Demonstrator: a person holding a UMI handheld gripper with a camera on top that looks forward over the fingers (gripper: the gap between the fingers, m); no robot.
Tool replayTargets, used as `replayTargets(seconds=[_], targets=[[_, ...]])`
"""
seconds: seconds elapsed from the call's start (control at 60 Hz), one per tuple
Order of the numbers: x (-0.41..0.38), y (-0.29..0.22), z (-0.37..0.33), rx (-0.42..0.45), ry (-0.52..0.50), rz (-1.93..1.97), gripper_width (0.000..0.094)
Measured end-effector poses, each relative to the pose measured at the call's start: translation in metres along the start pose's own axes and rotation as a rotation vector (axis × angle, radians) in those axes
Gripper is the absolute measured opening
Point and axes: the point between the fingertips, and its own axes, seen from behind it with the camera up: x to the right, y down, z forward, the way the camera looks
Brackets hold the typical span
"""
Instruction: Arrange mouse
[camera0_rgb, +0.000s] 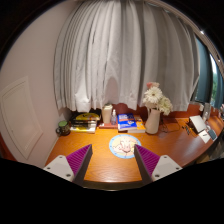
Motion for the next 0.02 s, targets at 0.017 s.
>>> replayTargets(seconds=[0.017], targets=[[-0.0007, 0.0003, -0.0007, 0.0, -0.001, -0.002, 0.0841]])
